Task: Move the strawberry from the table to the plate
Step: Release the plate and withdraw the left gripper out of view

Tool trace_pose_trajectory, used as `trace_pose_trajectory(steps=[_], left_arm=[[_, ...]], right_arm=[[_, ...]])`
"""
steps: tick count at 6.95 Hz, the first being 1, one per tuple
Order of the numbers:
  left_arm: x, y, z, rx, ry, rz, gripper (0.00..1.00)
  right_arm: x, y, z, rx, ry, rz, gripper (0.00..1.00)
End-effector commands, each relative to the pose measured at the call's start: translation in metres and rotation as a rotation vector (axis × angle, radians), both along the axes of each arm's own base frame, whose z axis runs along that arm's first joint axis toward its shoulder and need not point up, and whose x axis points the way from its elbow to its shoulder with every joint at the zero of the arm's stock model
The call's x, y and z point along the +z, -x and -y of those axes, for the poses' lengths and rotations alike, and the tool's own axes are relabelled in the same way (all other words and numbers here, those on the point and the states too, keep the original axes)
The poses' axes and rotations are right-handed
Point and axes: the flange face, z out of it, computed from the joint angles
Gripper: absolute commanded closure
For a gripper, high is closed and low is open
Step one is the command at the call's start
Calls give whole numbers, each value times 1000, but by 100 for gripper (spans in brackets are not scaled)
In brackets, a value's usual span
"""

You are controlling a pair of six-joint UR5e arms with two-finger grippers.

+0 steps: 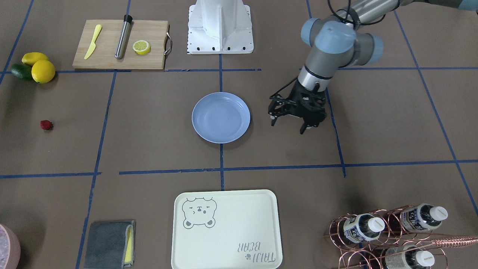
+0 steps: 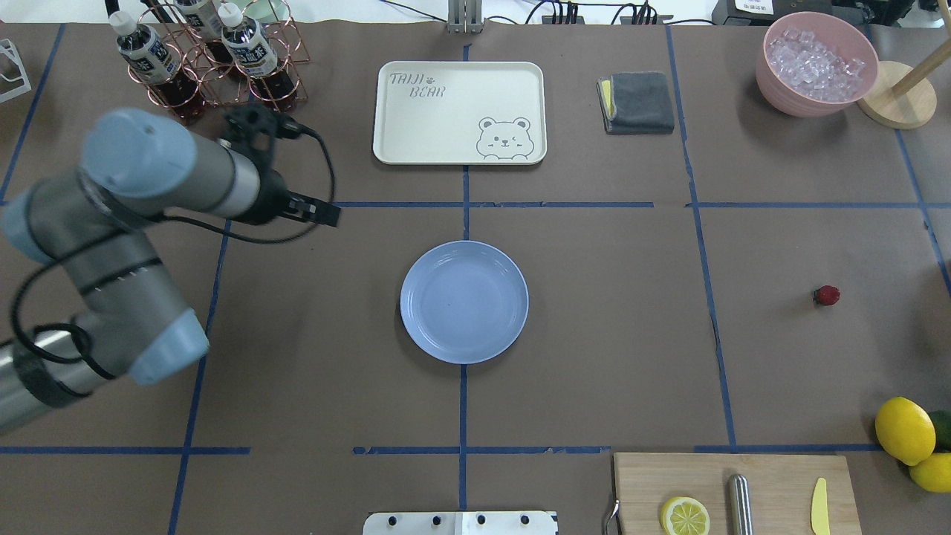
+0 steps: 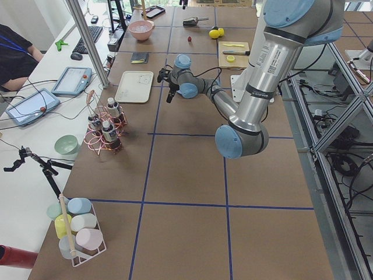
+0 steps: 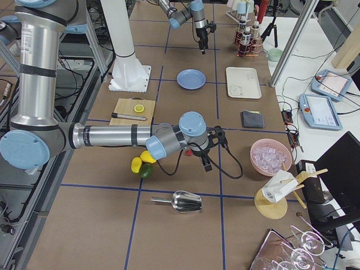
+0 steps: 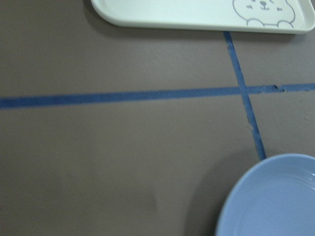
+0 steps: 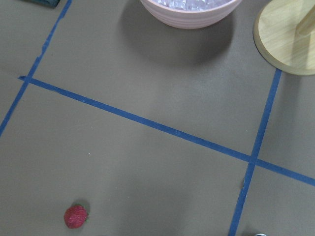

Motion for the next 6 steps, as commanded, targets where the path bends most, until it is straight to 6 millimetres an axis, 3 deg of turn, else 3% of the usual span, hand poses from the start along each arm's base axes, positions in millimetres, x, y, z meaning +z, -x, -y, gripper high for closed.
trace_pose_trajectory(steps=[1, 2, 3, 4, 5, 6], left_arm=[[84, 175, 49, 116, -162, 191, 0], [139, 259, 60, 134, -215, 295, 0], [203, 341, 55, 155, -187, 324, 0], [253, 410, 47, 131, -34, 210, 0], [285, 421, 28, 137, 119, 187, 0], [298, 442, 16, 111, 243, 179, 0]], right_arm=[[-11, 2, -3, 7, -35, 12, 0], [-7, 3, -7, 7, -22, 13, 0], [-7, 4, -7, 9, -17, 15, 0], [-7, 6, -7, 6, -15, 14, 0], [-7, 8, -7, 4, -14, 15, 0], [-9, 14, -6, 3, -3, 20, 0]])
